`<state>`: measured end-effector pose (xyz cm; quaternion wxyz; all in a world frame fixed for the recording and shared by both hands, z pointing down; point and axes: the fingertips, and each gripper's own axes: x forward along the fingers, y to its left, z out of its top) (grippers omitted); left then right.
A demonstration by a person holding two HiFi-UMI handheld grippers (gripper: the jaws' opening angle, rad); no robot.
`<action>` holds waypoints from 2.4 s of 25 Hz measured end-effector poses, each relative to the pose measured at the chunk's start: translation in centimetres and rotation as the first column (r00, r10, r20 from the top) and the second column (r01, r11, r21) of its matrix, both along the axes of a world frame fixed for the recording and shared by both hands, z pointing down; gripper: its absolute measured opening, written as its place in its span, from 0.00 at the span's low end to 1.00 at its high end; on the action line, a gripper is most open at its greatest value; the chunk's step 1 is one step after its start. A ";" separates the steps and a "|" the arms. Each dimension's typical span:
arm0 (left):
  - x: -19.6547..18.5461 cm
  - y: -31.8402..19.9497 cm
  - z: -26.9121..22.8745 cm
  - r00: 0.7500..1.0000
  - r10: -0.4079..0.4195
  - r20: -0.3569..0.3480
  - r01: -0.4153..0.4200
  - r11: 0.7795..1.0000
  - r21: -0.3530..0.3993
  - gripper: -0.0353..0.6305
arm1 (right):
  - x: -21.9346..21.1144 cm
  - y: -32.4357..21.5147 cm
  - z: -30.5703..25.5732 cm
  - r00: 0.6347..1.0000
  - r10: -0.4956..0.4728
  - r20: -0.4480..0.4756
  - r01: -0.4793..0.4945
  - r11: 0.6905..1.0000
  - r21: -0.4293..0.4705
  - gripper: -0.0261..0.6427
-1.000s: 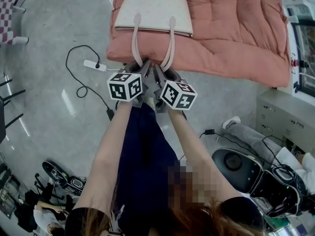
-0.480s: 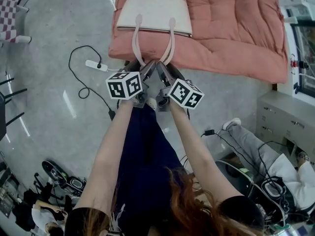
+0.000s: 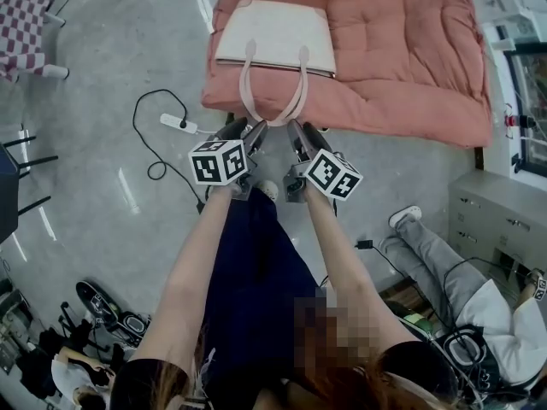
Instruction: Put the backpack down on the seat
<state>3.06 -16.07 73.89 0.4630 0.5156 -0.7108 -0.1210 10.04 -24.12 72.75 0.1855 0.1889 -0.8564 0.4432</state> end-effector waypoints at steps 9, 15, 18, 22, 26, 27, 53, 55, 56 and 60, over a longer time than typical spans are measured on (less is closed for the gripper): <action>1.3 0.6 -4.1 0.996 0.046 0.078 -0.046 0.999 -0.008 0.38 | 2.1 0.1 -3.8 0.999 0.044 0.030 -0.043 0.999 -0.020 0.36; 1.5 0.2 -7.8 0.988 0.073 0.134 -0.074 0.997 0.004 0.38 | 2.6 0.4 -7.5 0.997 0.051 0.061 -0.051 0.999 0.008 0.36; 1.8 0.1 -9.9 0.978 0.098 0.182 -0.104 0.994 0.023 0.38 | 2.6 0.8 -9.5 0.994 0.059 0.087 -0.062 0.998 0.022 0.36; 3.0 -0.6 -13.3 0.959 0.128 0.253 -0.146 0.988 0.053 0.38 | 2.5 1.1 -13.0 0.983 0.057 0.176 -0.059 0.998 0.005 0.36; 4.0 -1.3 -16.9 0.941 0.139 0.309 -0.171 0.982 0.080 0.36 | 3.1 0.9 -16.7 0.969 0.071 0.238 -0.080 0.996 0.031 0.36; 4.2 -1.4 -17.8 0.938 0.134 0.319 -0.172 0.981 0.093 0.35 | 3.3 0.9 -17.6 0.964 0.072 0.255 -0.085 0.996 0.040 0.36; 9.5 0.6 -33.3 0.846 0.078 0.527 -0.211 0.957 0.197 0.09 | 8.1 5.5 -32.8 0.959 -0.065 0.277 0.008 0.980 0.201 0.10; 9.7 0.9 -34.6 0.838 0.072 0.542 -0.219 0.953 0.212 0.09 | 8.4 5.7 -34.1 0.963 -0.086 0.254 0.012 0.960 0.280 0.09; 10.0 1.1 -35.1 0.834 0.069 0.547 -0.221 0.951 0.217 0.09 | 8.6 5.8 -34.6 0.966 -0.096 0.241 0.016 0.949 0.316 0.09; 11.5 1.6 -36.0 0.820 0.079 0.567 -0.239 0.947 0.214 0.09 | 10.0 6.4 -35.3 0.971 -0.108 0.214 0.018 0.923 0.384 0.09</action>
